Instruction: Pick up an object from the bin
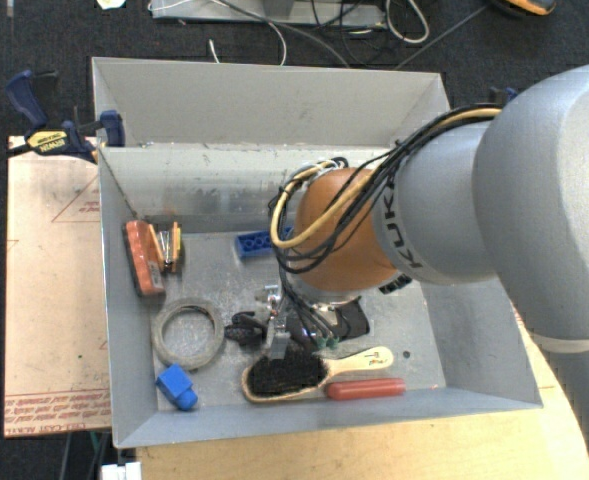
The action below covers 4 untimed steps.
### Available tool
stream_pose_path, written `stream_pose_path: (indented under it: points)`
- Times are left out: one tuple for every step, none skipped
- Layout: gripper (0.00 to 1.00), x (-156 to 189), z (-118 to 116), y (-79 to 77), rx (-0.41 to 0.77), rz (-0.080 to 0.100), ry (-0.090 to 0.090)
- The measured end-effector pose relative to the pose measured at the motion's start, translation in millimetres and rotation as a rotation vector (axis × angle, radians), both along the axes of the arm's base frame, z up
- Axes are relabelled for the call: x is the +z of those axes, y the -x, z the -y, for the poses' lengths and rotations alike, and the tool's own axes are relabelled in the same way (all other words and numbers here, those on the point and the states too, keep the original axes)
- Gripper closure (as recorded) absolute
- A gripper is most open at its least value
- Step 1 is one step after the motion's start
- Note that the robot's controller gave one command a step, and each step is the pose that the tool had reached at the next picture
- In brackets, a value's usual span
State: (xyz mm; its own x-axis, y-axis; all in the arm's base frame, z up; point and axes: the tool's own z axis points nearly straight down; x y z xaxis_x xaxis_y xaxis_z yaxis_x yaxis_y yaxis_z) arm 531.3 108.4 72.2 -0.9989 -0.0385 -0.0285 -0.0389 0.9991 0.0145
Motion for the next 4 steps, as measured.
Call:
stream_pose_path:
  points:
    - [1.00,3,1,23.8,0.080,0.031,0.000]
    - [1.00,2,3,37.2,0.081,0.028,-0.002]
    - [1.00,1,1,34.8,0.076,0.040,-0.003]
    - [1.00,1,1,34.8,0.077,0.040,-0.003]
